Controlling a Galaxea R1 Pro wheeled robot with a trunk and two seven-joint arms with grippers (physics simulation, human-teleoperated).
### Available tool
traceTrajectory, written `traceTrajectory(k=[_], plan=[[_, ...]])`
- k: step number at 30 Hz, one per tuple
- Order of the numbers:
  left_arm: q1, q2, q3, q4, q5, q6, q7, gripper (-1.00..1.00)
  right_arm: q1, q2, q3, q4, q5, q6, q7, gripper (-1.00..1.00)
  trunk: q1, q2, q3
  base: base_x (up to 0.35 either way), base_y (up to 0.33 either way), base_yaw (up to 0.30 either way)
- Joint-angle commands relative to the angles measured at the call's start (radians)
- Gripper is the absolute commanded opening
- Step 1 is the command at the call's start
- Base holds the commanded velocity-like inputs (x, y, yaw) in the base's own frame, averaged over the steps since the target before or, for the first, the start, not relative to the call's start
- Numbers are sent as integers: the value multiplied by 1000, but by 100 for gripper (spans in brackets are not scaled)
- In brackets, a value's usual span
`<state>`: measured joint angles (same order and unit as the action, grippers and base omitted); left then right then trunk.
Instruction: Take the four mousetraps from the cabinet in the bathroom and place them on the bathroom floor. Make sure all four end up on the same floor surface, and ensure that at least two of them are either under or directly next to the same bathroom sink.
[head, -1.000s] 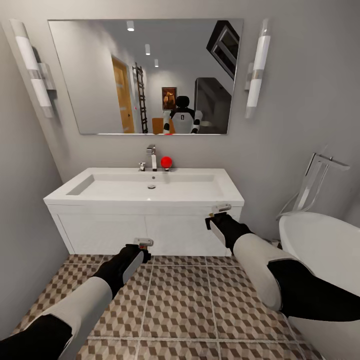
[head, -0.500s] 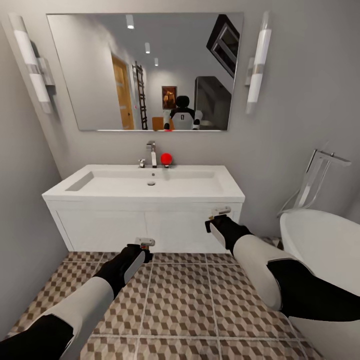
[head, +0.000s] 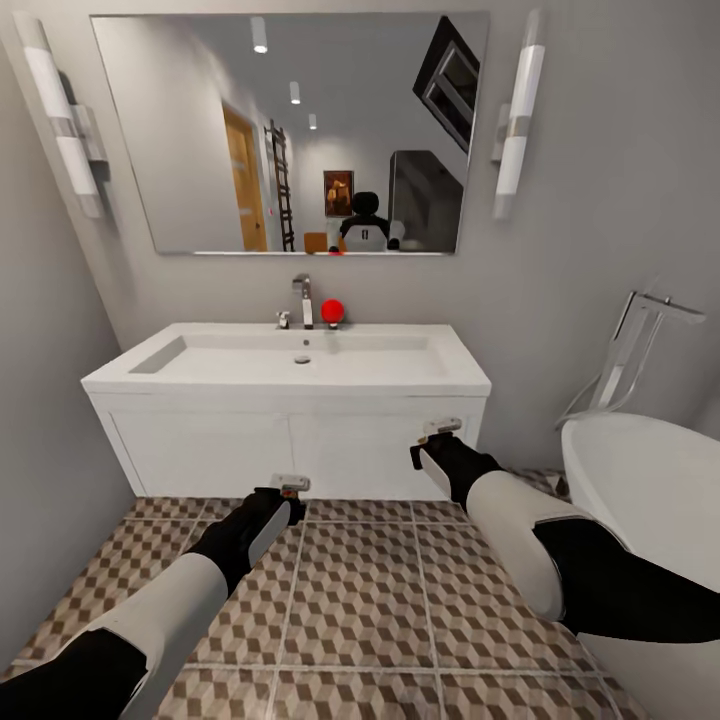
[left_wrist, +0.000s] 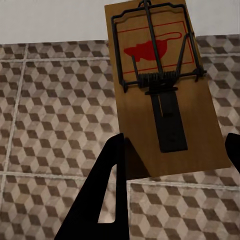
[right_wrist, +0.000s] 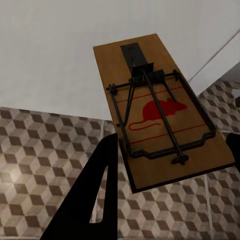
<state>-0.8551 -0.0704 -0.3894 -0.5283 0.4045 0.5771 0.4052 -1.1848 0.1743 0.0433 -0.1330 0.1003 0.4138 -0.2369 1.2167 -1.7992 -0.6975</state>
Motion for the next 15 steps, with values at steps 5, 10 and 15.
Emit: traceTrajectory(k=[5, 10, 15], plan=[[-1, 1, -6, -63, 10, 4, 9, -100, 0, 0, 4, 35, 9, 2, 1, -100, 19, -36, -17, 0, 0, 0], [-1, 2, -6, -82, 10, 4, 9, -100, 1, 0, 4, 58, 9, -2, 2, -100, 38, -71, -32, 0, 0, 0], [-1, 1, -8, -83, 10, 4, 9, -100, 1, 0, 4, 62, 9, -3, 2, -100, 57, -106, -48, 0, 0, 0]])
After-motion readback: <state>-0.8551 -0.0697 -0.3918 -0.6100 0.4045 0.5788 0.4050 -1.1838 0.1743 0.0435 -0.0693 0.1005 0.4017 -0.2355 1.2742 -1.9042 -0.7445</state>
